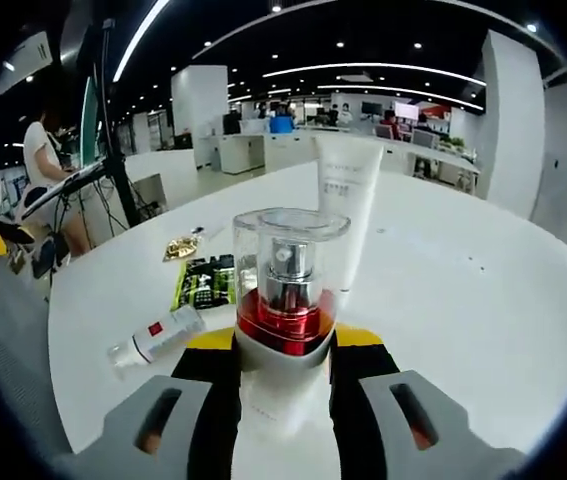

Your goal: Arrange the skincare products in the storage area until every visible bottle or jar stands upright without overlapping.

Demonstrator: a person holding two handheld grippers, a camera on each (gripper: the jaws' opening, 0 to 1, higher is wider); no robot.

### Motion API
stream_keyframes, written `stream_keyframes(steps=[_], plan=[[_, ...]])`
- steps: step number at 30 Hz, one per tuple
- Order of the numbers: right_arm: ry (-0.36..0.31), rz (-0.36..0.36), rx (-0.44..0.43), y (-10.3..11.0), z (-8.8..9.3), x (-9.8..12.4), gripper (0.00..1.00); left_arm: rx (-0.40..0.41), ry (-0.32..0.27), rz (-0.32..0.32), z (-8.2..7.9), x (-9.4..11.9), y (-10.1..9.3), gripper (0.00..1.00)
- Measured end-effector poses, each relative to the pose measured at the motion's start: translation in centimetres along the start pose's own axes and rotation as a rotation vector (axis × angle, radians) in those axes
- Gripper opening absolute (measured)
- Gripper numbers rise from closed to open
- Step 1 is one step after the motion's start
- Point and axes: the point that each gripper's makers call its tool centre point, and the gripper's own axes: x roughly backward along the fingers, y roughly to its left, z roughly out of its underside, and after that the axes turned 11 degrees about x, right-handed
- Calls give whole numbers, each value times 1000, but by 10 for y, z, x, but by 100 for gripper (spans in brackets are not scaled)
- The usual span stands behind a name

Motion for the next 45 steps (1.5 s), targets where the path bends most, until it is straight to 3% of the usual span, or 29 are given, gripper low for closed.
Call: stream_keyframes(steps=[7, 16, 33, 38, 43, 45], plan=[[-72, 13, -35, 7, 0, 11, 31, -9, 15, 4, 3, -1, -1, 47], [-132, 8, 9, 13, -5, 15, 32, -22, 29, 12, 5, -3, -2, 47], [-170, 45, -25, 12, -10, 14, 33, -33, 37, 21, 7, -3, -3, 47], [-164, 68, -72, 8, -11, 13, 33, -33, 40, 18, 7, -3, -3, 47], [-161, 69, -45, 11, -12, 12, 33, -35, 43, 20, 8, -2, -4, 47], [-157, 57, 8, 16, -13, 14, 33, -35, 39, 20, 7, -2, -4, 47]])
